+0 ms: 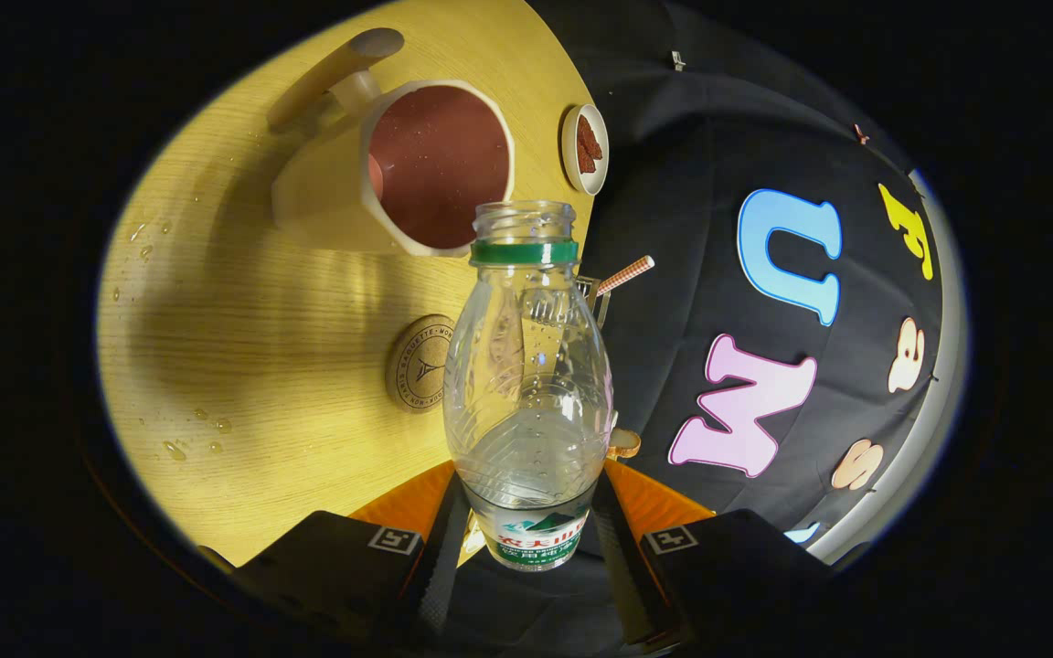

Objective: Take the bottle from table, then pour the juice into the cup, finally place the bottle on the coaster

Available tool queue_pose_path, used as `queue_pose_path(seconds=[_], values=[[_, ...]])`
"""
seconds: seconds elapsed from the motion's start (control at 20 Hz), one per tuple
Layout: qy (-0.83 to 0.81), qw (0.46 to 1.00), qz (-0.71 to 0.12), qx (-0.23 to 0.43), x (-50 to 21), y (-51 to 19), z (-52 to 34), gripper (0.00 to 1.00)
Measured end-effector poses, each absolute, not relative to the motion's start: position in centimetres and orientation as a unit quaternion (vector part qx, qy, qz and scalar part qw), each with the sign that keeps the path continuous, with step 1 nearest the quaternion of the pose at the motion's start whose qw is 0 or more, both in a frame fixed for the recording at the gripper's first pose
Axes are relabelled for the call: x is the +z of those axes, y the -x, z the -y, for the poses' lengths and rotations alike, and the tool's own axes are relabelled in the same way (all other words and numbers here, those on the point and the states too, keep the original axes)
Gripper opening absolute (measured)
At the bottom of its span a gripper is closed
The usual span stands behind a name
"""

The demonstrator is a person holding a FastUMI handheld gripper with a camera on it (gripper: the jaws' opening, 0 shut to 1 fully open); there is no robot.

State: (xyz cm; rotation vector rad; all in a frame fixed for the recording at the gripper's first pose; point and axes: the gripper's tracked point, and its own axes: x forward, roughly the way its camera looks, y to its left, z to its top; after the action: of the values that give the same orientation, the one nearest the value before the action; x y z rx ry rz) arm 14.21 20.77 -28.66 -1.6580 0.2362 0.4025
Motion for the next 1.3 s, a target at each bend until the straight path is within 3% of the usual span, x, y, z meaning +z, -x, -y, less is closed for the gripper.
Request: queue_pose_path(seconds=[1.3], values=[[0.788,0.590,-0.057,0.165,-26.9,-15.2,-21.5,0.73]])
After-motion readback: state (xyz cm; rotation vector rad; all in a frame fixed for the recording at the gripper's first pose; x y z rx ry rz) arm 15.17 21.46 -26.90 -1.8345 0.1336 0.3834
